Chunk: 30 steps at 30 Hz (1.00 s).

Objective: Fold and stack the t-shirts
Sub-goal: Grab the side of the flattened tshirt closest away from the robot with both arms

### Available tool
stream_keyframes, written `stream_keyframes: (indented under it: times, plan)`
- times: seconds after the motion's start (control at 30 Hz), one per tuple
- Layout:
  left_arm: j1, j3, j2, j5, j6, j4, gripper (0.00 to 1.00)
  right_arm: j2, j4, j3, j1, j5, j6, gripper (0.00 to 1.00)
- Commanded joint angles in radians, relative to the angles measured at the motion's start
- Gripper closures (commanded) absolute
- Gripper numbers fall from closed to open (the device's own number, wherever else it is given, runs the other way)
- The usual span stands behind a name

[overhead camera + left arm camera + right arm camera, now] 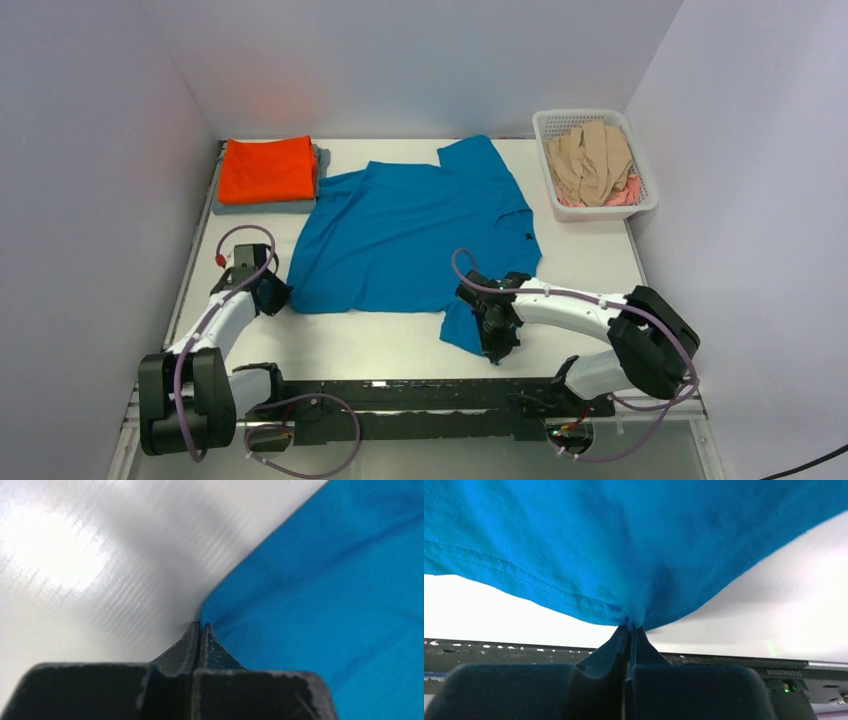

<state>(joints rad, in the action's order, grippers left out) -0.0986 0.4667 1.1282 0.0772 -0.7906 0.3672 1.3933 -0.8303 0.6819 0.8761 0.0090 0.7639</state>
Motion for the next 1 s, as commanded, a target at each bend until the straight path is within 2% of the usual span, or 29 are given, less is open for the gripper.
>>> stream_keyframes:
  times: [0.0, 0.13, 0.23, 0.33, 0.5, 0.6, 0.73, 0.97]
  plan:
    - [0.005, -0.014, -0.063, -0.063, -0.017, 0.071, 1.00, -0.085, -0.112, 0.004, -0.011, 0.003, 0.021, 1.00]
    - [0.032, -0.066, -0.181, -0.048, -0.059, 0.180, 1.00, -0.173, -0.331, 0.029, -0.011, -0.018, 0.054, 1.00]
    - [0.039, -0.101, -0.290, -0.029, -0.086, 0.268, 1.00, -0.204, -0.432, 0.023, -0.008, -0.039, 0.064, 1.00]
    - [0.042, -0.115, -0.398, 0.002, -0.108, 0.371, 1.00, -0.245, -0.463, 0.019, 0.005, -0.089, 0.062, 1.00]
    - [0.085, -0.137, -0.523, -0.015, -0.183, 0.421, 1.00, -0.296, -0.474, -0.006, 0.006, -0.129, 0.072, 1.00]
    - [0.089, -0.113, -0.543, -0.023, -0.169, 0.410, 1.00, -0.313, -0.445, 0.010, -0.003, -0.101, 0.077, 1.00]
    - [0.091, -0.045, -0.510, -0.056, -0.145, 0.359, 1.00, -0.305, -0.440, 0.131, -0.045, 0.037, 0.047, 1.00]
    - [0.091, 0.051, -0.397, -0.062, -0.142, 0.224, 1.00, -0.266, -0.266, 0.261, -0.242, 0.054, -0.115, 1.00]
